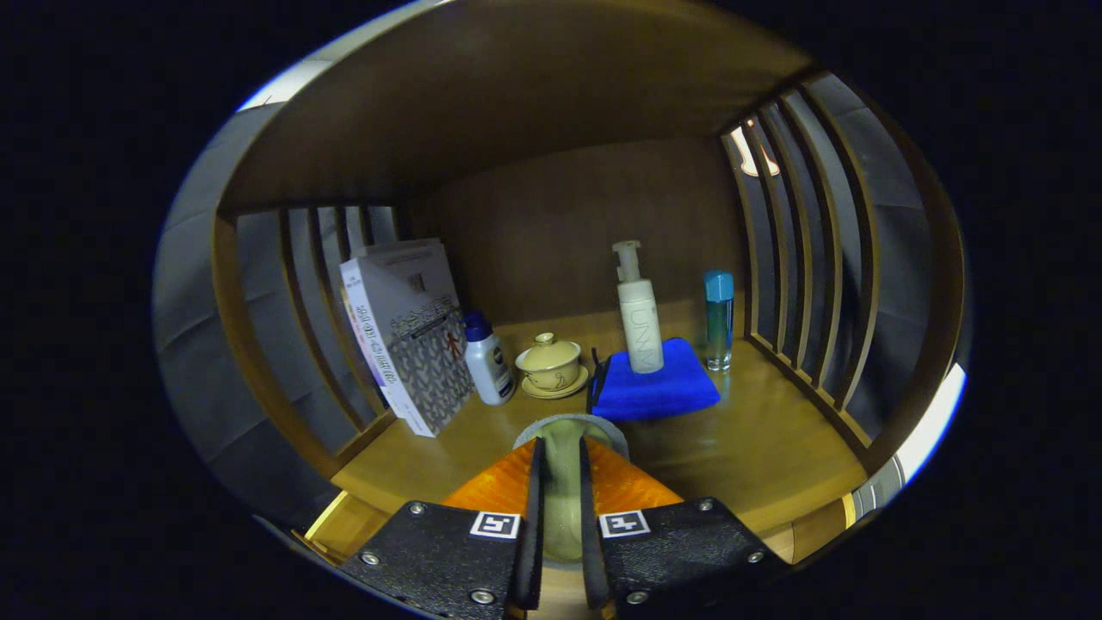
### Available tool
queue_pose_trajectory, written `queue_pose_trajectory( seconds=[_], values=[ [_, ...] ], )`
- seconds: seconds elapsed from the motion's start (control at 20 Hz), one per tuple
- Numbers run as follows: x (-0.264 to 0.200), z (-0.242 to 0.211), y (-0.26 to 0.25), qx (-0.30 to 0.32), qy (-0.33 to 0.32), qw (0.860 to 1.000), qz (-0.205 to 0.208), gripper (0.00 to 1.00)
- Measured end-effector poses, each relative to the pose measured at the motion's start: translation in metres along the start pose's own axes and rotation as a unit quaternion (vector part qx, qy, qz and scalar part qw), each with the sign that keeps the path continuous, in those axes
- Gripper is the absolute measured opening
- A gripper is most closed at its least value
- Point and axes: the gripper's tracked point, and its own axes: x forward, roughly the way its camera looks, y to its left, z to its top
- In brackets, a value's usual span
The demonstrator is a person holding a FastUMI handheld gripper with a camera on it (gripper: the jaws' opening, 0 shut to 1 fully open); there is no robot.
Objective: Pull open the drawer, take out the items inside it, and place them on the countertop above the cabinet.
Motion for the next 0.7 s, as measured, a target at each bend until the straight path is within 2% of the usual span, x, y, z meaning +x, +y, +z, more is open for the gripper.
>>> queue_pose_trajectory(
  seconds=[0.45, 0.55, 0.6, 0.7],
  values=[
    [0.025, -0.006, -0.004, 0.010, 0.005, 1.000, -0.017, 0.26],
    [0.023, -0.003, -0.004, 0.009, -0.001, 1.000, -0.017, 0.34],
    [0.023, -0.003, -0.003, 0.010, -0.005, 1.000, -0.016, 0.49],
    [0.012, 0.005, -0.003, 0.005, -0.024, 1.000, -0.018, 0.72]
  ],
)
